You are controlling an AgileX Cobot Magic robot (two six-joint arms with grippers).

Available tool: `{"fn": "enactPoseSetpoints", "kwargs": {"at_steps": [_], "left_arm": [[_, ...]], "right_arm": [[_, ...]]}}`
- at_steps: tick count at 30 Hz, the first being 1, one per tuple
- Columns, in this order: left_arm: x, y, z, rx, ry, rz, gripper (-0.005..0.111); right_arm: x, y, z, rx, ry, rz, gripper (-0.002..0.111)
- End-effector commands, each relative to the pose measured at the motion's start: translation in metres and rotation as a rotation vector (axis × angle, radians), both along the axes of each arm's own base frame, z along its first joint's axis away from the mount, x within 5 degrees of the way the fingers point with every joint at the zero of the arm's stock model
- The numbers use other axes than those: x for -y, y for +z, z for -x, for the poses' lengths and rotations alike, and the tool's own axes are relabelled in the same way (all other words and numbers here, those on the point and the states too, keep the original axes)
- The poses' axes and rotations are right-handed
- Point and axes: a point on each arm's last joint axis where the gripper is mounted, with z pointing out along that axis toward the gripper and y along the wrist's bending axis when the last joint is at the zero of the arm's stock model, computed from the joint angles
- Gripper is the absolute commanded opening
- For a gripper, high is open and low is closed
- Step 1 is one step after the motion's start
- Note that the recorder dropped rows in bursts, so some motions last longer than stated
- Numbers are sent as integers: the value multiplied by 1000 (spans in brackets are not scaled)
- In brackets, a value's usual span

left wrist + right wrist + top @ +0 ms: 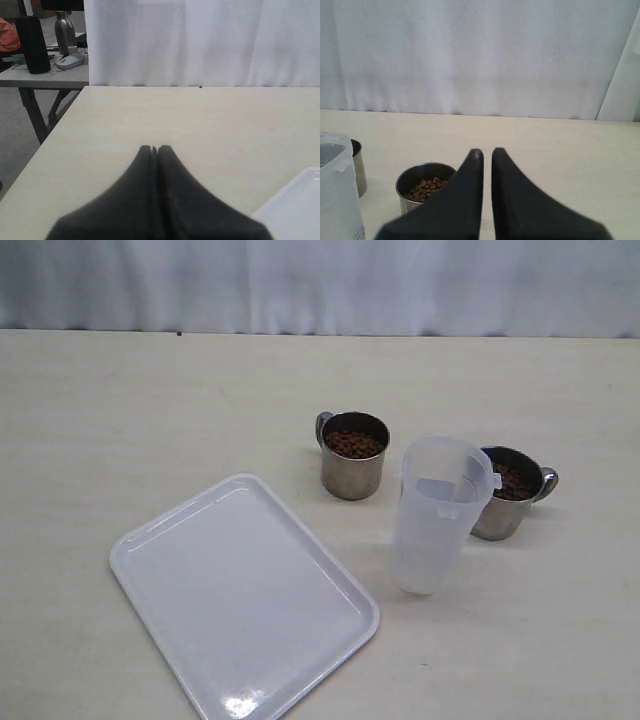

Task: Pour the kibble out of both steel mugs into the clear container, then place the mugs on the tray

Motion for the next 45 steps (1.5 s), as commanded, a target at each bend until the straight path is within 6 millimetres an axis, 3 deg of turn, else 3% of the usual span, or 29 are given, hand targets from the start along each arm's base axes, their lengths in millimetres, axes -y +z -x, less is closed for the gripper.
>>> {"fn": "enactPoseSetpoints", "kwargs": {"at_steps": [1, 7, 12, 18, 19, 20, 22, 30, 36, 38, 40, 45], "left_arm": [[0, 0, 0, 5, -3, -1, 0], [0, 0, 0, 5, -3, -1, 0], [0, 0, 0, 5, -3, -1, 0], [0, 0, 0, 7, -3, -1, 0], [0, 0, 0, 7, -3, -1, 0], [0, 0, 0, 7, -3, -1, 0], [0, 0, 0, 7, -3, -1, 0], [0, 0, 0, 7, -3, -1, 0], [0, 0, 0, 7, -3, -1, 0], [0, 0, 0, 7, -3, -1, 0], [0, 0, 0, 7, -3, -1, 0], [0, 0, 0, 7, -3, -1, 0]], "right_arm": [[0, -2, 0, -4, 5, 0, 5], [0, 1, 0, 23, 4, 15, 5], [0, 32, 4, 366, 0, -20, 5], [0, 35, 5, 407, 0, -22, 5], [0, 36, 5, 415, 5, -61, 5], [1, 35, 5, 412, 20, -258, 5], [1, 31, 4, 361, 24, -349, 5], [-5, 10, -18, 60, 65, -336, 5], [-29, -18, -48, -247, 253, -91, 6], [-34, -25, -55, -290, 292, -13, 12], [-39, -36, -64, -348, 318, 57, 25], [-45, -56, -83, -387, 321, 84, 78]]}}
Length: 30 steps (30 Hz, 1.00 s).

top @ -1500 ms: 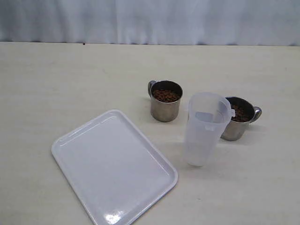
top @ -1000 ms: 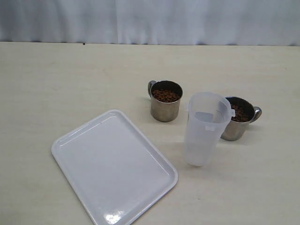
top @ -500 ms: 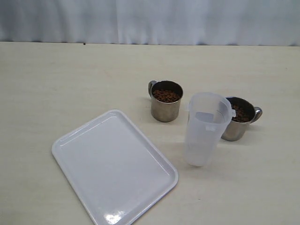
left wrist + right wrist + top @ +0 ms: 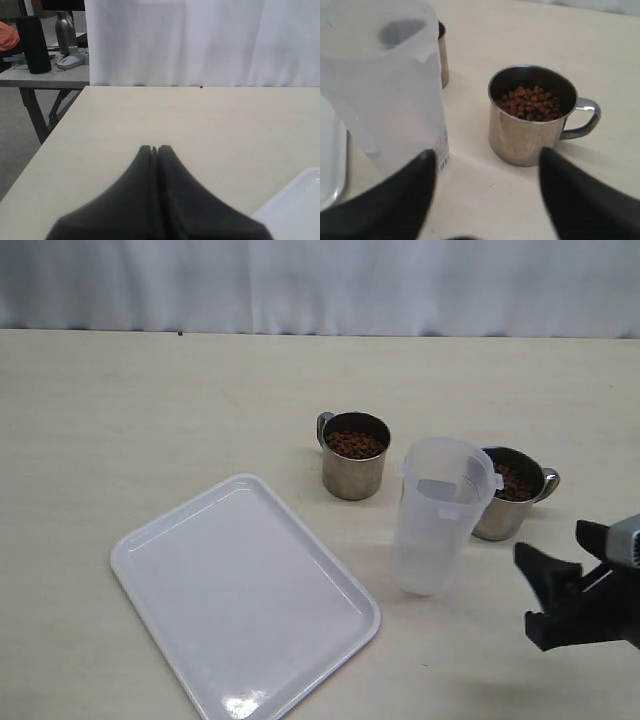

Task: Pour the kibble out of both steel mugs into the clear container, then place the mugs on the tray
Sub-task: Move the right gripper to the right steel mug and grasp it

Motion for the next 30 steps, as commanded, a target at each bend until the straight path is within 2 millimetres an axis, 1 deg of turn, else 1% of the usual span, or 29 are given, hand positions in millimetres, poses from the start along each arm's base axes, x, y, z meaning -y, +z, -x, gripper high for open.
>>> {"fn": "enactPoseSetpoints", "kwargs": {"at_steps": [1, 2, 4, 6, 10, 20, 23, 25, 27, 30], "left_arm": [[0, 0, 0, 7, -3, -1, 0], [0, 0, 0, 7, -3, -1, 0], [0, 0, 0, 5, -3, -1, 0], [0, 0, 0, 5, -3, -1, 0], [0, 0, 0, 5, -3, -1, 0], [0, 0, 0, 5, -3, -1, 0], [0, 0, 0, 5, -3, -1, 0], [0, 0, 0, 5, -3, -1, 0], [0, 0, 0, 5, -3, -1, 0], [0, 0, 0, 5, -3, -1, 0]], "right_arm": [[-4, -13, -16, 28, 2, 17, 87], [-3, -16, -19, 33, -34, 1, 93], [0, -20, -24, 39, -99, -19, 98], [3, -28, -27, 4, -143, -12, 98], [-3, -37, -48, -36, -140, 14, 98], [-15, -45, -91, -16, -121, 73, 98], [-11, -49, -101, -22, -153, 71, 98], [-3, -53, -105, -35, -186, 75, 98], [4, -57, -107, -55, -209, 78, 98], [10, -63, -108, -86, -182, 54, 98]]}}
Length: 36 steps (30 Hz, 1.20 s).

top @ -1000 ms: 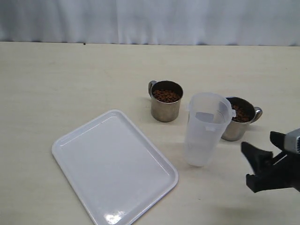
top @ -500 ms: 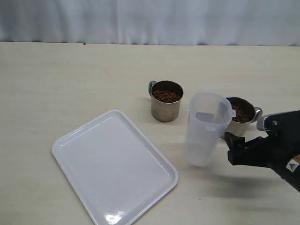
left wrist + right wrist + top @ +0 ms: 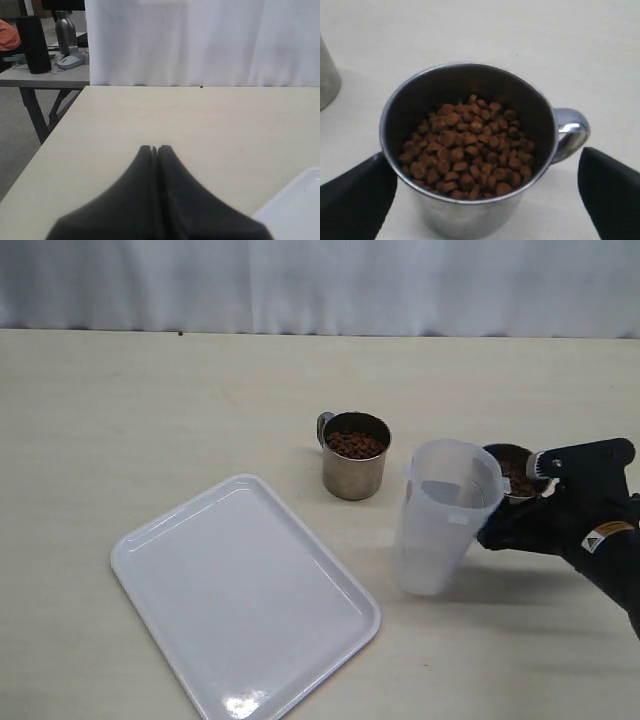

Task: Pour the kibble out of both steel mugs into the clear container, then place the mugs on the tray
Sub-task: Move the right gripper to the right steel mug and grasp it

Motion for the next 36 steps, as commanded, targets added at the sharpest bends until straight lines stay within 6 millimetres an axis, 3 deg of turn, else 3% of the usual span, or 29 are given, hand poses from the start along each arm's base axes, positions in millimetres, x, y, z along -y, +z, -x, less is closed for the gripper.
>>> {"fn": "enactPoseSetpoints", "kwargs": {"at_steps": [1, 4, 13, 29, 32, 36], "left_arm": [[0, 0, 0, 5, -3, -1, 0], [0, 0, 0, 5, -3, -1, 0], [0, 0, 0, 8, -3, -1, 0], [0, 0, 0, 8, -3, -1, 0], [0, 0, 0, 8, -3, -1, 0], [0, 0, 0, 8, -3, -1, 0]], "right_arm": [[7, -9, -2, -35, 47, -35, 98], [6, -11, -3, -9, 143, -46, 98], [17, -15, -11, 39, 161, -60, 98], [17, -35, -35, 36, 212, -84, 96], [17, -36, -34, 24, 210, -83, 79], [20, -38, -34, -4, 159, -104, 32]]}}
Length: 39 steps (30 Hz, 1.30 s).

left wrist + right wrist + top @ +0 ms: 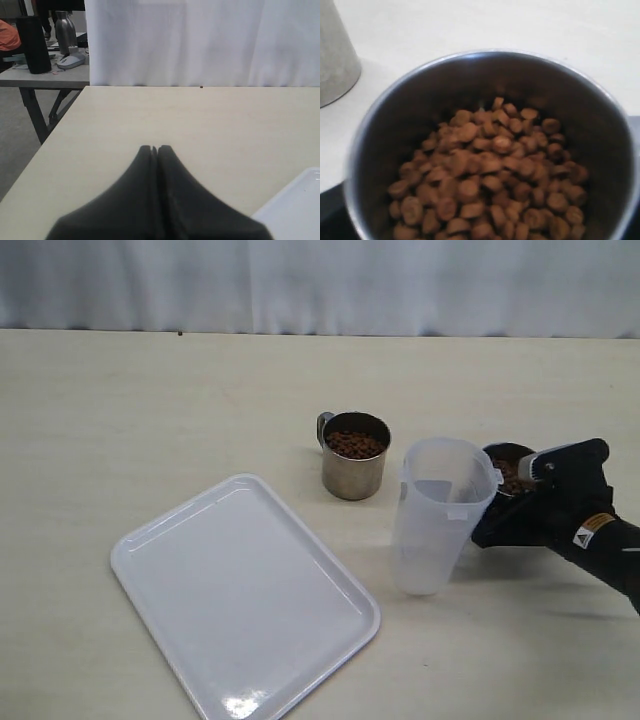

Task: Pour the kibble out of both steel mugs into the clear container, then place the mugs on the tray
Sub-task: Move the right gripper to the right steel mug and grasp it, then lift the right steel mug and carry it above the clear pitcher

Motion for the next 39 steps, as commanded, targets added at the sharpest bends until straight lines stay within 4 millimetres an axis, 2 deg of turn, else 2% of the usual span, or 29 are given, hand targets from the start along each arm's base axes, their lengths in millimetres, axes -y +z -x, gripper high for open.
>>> {"fn": "enactPoseSetpoints", "kwargs": {"at_steps": [1, 3, 9, 13, 14, 19, 20, 24, 30, 35, 39], "left_arm": [[0, 0, 0, 8, -3, -1, 0], [0, 0, 0, 8, -3, -1, 0], [0, 0, 0, 5, -3, -1, 0], [0, 0, 0, 5, -3, -1, 0], [0, 0, 0, 5, -3, -1, 0], [0, 0, 0, 5, -3, -1, 0], [0, 0, 0, 5, -3, -1, 0], [0, 0, 0, 5, -3, -1, 0], [0, 0, 0, 5, -3, -1, 0], [0, 0, 0, 5, -3, -1, 0], [0, 0, 0, 7, -3, -1, 0]], "right_arm": [[5, -3, 0, -37, -50, -10, 24], [5, -4, 1, -45, -56, -9, 5], [5, 11, 8, 17, -50, -8, 5], [6, 44, 17, 115, -51, 10, 5], [6, 57, 20, 148, -52, 19, 5], [10, 89, 28, 175, -93, 55, 5], [14, 102, 32, 185, -151, 51, 5], [23, 122, 42, 165, -279, 20, 5], [26, 133, 53, 140, -302, 41, 5], [31, 137, 46, 33, -387, 13, 5], [30, 141, 45, 88, -418, -93, 5]]}}
